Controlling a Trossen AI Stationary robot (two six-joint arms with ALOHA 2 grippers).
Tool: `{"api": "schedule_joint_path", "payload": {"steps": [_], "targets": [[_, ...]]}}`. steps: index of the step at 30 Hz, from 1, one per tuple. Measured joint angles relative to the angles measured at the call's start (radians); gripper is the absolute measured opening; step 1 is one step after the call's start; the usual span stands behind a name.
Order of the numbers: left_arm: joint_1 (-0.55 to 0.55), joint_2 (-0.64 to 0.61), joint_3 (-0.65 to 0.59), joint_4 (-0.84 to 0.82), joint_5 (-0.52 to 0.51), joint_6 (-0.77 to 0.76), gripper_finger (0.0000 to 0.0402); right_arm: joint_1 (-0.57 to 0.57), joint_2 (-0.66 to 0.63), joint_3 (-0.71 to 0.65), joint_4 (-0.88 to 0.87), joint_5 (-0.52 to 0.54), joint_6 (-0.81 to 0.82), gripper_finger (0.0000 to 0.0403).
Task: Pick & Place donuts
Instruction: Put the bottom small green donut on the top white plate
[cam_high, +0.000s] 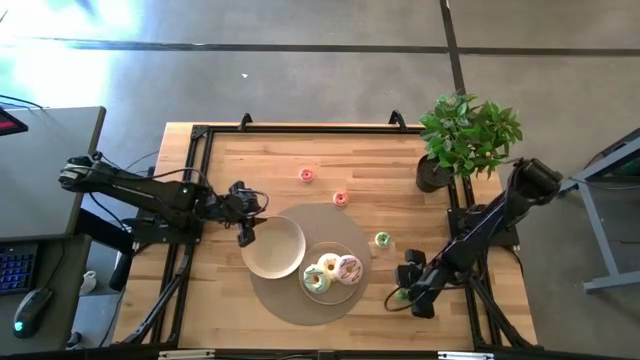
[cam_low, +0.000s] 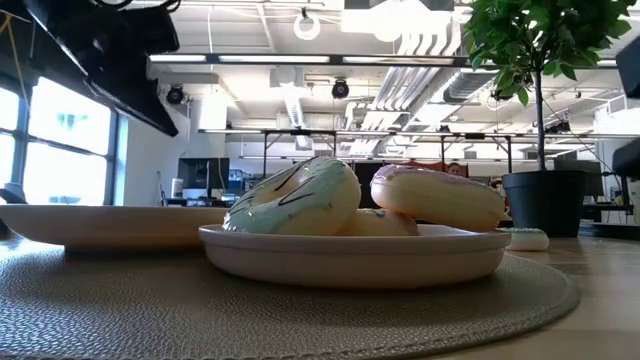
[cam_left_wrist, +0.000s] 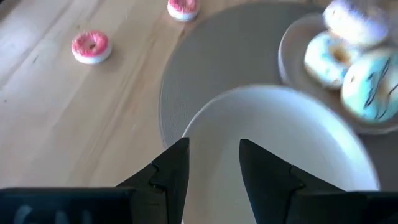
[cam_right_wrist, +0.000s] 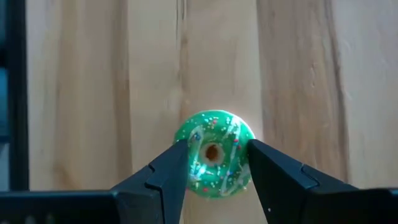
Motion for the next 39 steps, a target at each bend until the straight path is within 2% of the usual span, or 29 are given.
{"api": "schedule_joint_path", "payload": {"steps": [5, 8, 13, 15, 19, 24, 26, 28, 32, 35, 39], "targets": [[0.0, 0.0, 0.0, 0.044, 0.004, -0.003, 0.0137, 0.004, 0.038, 0.003, 0.012, 0.021, -0.038, 0.0151], [0.0, 0.0, 0.0, 0.047, 0.009, -0.003, 0.0137, -0.005, 0.028, 0.001, 0.008, 0.023, -0.034, 0.0112], [0.0, 0.0, 0.0, 0.065, 0.009, -0.002, 0.0137, -0.029, -0.009, 0.009, 0.013, 0.047, -0.036, 0.0023], [0.0, 0.0, 0.0, 0.065, 0.009, -0.003, 0.0137, -0.04, -0.023, 0.026, 0.048, 0.088, -0.073, 0.0009], [0.0, 0.0, 0.0, 0.065, 0.01, -0.003, 0.0137, -0.084, -0.032, 0.077, 0.182, 0.21, -0.239, 0.0018], [0.0, 0.0, 0.0, 0.069, 0.01, -0.003, 0.0137, -0.181, -0.024, 0.124, 0.468, 0.519, -0.559, 0.0005], [0.0, 0.0, 0.0, 0.078, 0.01, -0.003, 0.0137, -0.245, -0.024, 0.125, 0.607, 0.598, -0.686, 0.0008], [0.0, 0.0, 0.0, 0.083, 0.01, -0.003, 0.0137, -0.322, -0.024, 0.127, 0.722, 0.585, -0.779, 0.0008], [0.0, 0.0, 0.0, 0.091, 0.01, -0.003, 0.0137, -0.478, 0.036, 0.158, 0.846, 0.404, -0.816, 0.0003], [0.0, 0.001, 0.0, 0.097, 0.007, -0.003, 0.0137, -0.556, 0.149, 0.25, 0.786, 0.302, -0.772, 0.0004], [0.0, 0.001, 0.0, 0.131, -0.008, -0.002, 0.0137, -0.616, 0.321, 0.441, 0.582, 0.205, -0.79, 0.0002]]}}
